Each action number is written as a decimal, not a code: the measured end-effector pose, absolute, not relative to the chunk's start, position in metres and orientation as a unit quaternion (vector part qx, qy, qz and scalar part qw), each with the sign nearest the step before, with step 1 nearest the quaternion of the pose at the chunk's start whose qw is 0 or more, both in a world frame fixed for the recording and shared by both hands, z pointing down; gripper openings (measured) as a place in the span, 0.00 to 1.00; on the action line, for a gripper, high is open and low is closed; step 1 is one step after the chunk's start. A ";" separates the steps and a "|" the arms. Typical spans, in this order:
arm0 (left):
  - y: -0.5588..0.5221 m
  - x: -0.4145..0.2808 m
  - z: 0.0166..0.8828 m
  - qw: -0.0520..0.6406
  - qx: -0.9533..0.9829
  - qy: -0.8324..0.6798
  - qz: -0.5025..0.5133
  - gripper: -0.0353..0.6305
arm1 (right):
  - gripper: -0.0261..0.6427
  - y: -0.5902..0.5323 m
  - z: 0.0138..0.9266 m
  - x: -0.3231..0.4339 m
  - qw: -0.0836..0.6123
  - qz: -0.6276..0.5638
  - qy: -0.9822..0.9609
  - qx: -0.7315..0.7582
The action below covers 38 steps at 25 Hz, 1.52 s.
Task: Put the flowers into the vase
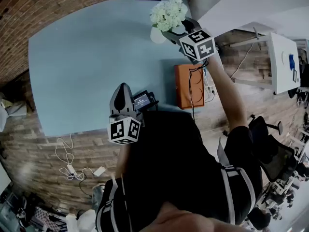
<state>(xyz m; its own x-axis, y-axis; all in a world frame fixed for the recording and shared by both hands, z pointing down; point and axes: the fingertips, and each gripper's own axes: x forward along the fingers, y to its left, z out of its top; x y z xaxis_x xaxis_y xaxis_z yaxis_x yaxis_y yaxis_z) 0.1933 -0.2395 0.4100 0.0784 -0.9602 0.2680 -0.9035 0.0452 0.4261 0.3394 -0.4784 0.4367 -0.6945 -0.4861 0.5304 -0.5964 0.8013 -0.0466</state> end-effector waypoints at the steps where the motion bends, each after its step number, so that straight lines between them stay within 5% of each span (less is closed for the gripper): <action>1: -0.238 0.193 0.408 0.254 0.689 -0.676 -0.058 0.08 | 0.54 -0.475 0.438 0.343 0.266 0.117 -0.912 0.289; 9: -0.224 0.180 0.424 0.263 0.696 -0.665 -0.061 0.08 | 0.54 -0.431 0.461 0.398 0.312 0.224 -0.879 0.282; 15: -0.211 0.166 0.455 0.289 0.714 -0.637 -0.035 0.08 | 0.54 -0.353 0.445 0.407 0.161 0.325 -0.866 0.343; 20: -0.221 0.189 0.458 0.294 0.745 -0.598 -0.020 0.08 | 0.53 -0.297 0.411 0.413 0.070 0.285 -0.866 0.405; 28: -0.210 0.230 0.450 0.281 0.770 -0.573 -0.010 0.08 | 0.10 -0.239 0.374 0.446 -0.009 0.208 -0.847 0.490; 38: -0.107 0.362 0.411 0.223 0.771 -0.596 0.002 0.08 | 0.07 -0.111 0.369 0.544 0.000 0.116 -0.878 0.464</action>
